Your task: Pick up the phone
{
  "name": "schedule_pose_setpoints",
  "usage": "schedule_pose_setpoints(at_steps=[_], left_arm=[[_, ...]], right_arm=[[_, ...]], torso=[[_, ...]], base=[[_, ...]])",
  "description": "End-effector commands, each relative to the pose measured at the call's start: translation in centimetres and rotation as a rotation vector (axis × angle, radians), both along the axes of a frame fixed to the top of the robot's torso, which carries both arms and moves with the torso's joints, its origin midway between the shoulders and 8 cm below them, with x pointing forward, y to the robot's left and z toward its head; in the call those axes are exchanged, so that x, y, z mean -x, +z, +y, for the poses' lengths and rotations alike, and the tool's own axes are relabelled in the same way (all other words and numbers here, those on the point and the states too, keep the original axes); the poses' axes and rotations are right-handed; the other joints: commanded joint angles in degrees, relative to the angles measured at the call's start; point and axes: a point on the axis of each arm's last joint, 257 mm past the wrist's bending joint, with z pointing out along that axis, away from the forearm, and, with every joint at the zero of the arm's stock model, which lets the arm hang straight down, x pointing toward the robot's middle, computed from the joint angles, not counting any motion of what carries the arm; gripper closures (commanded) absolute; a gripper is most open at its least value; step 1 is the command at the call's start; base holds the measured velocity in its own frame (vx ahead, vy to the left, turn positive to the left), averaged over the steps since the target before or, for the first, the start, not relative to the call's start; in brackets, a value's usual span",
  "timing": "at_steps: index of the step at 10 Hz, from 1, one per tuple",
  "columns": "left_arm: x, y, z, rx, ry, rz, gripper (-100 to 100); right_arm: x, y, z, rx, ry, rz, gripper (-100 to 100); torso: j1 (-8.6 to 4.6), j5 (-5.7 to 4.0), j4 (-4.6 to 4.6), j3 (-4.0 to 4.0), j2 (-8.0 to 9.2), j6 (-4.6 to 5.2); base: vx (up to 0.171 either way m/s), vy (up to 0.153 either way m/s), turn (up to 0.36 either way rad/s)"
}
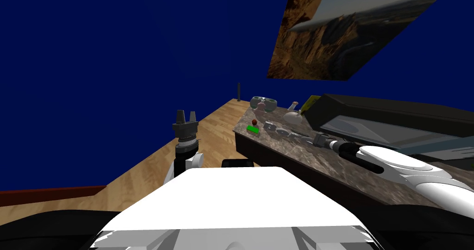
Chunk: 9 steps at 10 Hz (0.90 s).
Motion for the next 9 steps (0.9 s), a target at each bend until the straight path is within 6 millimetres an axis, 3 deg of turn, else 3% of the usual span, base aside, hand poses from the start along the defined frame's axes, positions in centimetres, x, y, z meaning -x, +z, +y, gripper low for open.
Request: schedule_pose_setpoints(at_steps=[1, 2, 3, 7, 9], left_arm=[[0.0, 0.0, 0.0, 0.0, 0.0, 0.0, 0], [0.0, 0.0, 0.0, 0.0, 0.0, 0.0, 0], [0.0, 0.0, 0.0, 0.0, 0.0, 0.0, 0], [0.0, 0.0, 0.0, 0.0, 0.0, 0.0, 0], [0.0, 0.0, 0.0, 0.0, 0.0, 0.0, 0]], right_arm=[[0.34, -0.35, 0.13, 0.001, 0.005, -0.001, -100], [0.22, -0.23, 0.06, -0.001, 0.001, -0.001, -100], [0.25, -0.27, 0.06, 0.001, 0.003, 0.0, 100], [0.25, -0.27, 0.06, 0.001, 0.003, 0.0, 100], [0.46, 0.08, -0.77, 0.008, -0.014, -0.004, -100]], torso=[[0.0, 0.0, 0.0, 0.0, 0.0, 0.0], [0.02, 0.0, 0.0, 0.0, -0.01, 0.01], [-0.01, 0.0, 0.0, 0.0, 0.01, -0.02], [-0.05, -0.01, 0.01, 0.02, 0.03, -0.01], [-0.05, -0.01, 0.01, 0.02, 0.03, -0.01]], base=[[0.016, 0.019, -0.057], [0.007, 0.01, -0.017], [0.0, 0.0, 0.0], [0.0, 0.0, 0.0], [-0.041, 0.037, 0.01]])
